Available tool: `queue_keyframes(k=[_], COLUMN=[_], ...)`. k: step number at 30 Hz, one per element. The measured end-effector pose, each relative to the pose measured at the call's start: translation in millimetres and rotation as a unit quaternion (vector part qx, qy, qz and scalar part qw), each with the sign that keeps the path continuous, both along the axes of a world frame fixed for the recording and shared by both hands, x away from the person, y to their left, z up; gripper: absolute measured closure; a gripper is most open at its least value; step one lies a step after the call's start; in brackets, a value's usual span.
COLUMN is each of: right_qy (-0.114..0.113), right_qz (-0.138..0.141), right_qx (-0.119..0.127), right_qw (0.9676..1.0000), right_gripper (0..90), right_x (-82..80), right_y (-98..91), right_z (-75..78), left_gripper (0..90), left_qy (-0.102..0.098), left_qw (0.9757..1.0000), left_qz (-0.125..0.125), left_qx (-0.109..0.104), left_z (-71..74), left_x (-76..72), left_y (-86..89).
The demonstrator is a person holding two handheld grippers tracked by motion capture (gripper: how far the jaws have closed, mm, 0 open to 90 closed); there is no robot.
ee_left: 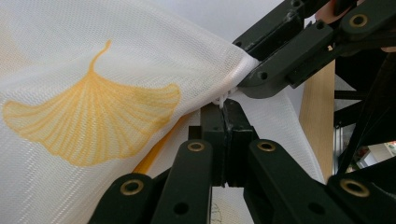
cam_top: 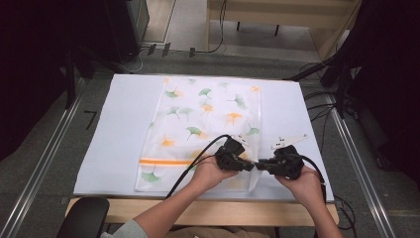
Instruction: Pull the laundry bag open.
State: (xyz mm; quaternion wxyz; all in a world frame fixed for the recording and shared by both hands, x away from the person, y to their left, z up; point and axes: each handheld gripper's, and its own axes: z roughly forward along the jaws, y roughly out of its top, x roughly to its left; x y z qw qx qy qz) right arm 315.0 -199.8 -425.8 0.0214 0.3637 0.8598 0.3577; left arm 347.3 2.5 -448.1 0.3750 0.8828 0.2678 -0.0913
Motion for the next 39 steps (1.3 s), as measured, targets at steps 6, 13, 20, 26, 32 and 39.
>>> queue_keyframes(k=[6,13,20,26,32,39], right_qy=[0.001,-0.002,-0.004,-0.005,-0.006,-0.005], right_qz=[-0.001,0.000,0.001,0.000,-0.001,-0.006], right_qx=[-0.001,-0.002,-0.004,-0.001,0.003,0.005], right_qw=[1.0000,1.0000,1.0000,1.0000,1.0000,1.0000], right_gripper=[85.1,85.2,85.3,85.3,85.2,85.2], right_x=[0.1,-0.2,-0.1,-0.4,0.2,0.8], right_y=[-0.3,0.3,0.7,-1.0,-4.0,-7.1], right_z=[-0.1,-0.1,0.4,1.3,1.6,1.2], left_gripper=[90.0,90.0,90.0,90.0,90.0,90.0], left_qy=[0.008,0.007,0.005,0.007,0.008,0.011], left_qw=[1.0000,0.9999,0.9998,0.9997,0.9995,0.9992], left_qz=[0.003,0.004,0.006,0.013,0.014,0.023], left_qx=[0.002,0.010,0.017,0.022,0.029,0.032], left_z=[0.1,-0.9,-1.0,-1.1,-1.0,-2.8], left_x=[1.6,1.4,1.8,3.3,6.2,8.3], left_y=[1.4,1.2,1.6,4.8,14.2,27.0])
